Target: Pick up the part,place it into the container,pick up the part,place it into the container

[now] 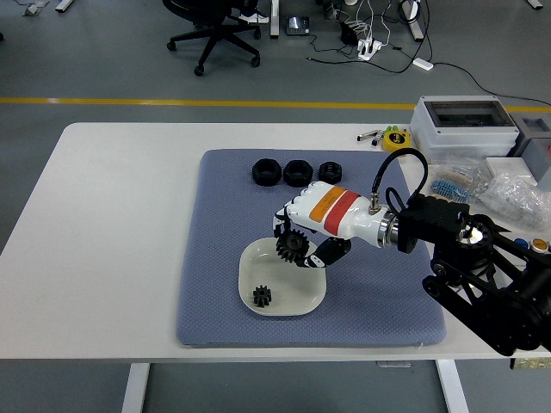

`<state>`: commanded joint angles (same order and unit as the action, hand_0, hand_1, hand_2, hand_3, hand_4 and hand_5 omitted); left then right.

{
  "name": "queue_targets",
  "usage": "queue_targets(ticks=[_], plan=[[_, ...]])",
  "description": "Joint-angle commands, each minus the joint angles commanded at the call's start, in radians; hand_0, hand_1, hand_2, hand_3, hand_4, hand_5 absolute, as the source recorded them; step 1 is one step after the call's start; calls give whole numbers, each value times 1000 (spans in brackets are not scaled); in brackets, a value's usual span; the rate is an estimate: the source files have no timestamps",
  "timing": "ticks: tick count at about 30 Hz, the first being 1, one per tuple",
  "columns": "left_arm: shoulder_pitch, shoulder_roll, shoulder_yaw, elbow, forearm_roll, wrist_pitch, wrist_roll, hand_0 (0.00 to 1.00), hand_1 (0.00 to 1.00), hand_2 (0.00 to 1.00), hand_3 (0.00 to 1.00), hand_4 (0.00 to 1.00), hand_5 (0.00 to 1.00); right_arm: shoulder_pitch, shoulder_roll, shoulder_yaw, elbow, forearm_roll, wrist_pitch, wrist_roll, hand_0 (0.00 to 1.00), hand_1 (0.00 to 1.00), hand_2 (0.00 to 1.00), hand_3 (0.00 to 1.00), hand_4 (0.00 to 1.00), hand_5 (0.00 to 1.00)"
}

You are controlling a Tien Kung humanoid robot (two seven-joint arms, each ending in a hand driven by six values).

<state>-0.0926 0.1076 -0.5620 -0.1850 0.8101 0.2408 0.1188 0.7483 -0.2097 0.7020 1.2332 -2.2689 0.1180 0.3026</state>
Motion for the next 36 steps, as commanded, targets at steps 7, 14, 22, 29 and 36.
queue_targets(ticks=[7,14,22,29,36], plan=[[0,1,1,-1,-1,0,0,698,657,678,565,651,590,8,23,-16,-46,0,52,21,232,385,636,857,998,252],[3,1,-5,-1,11,-2,4,698,656,677,564,651,590,6,32,-16,-76,0,33,23,260,422,732,932,998,291],[1,2,2,-1,3,0,1,698,655,677,565,650,589,1,24,7,-76,0,19,22,266,430,751,926,998,301],[-8,2,10,0,-11,2,-3,698,654,676,565,651,589,-7,4,76,-61,0,-18,-4,259,414,727,857,998,281],[-13,-3,13,1,-20,4,-6,696,662,675,565,650,588,-57,-35,189,-91,122,-124,-88,326,488,720,818,958,375]])
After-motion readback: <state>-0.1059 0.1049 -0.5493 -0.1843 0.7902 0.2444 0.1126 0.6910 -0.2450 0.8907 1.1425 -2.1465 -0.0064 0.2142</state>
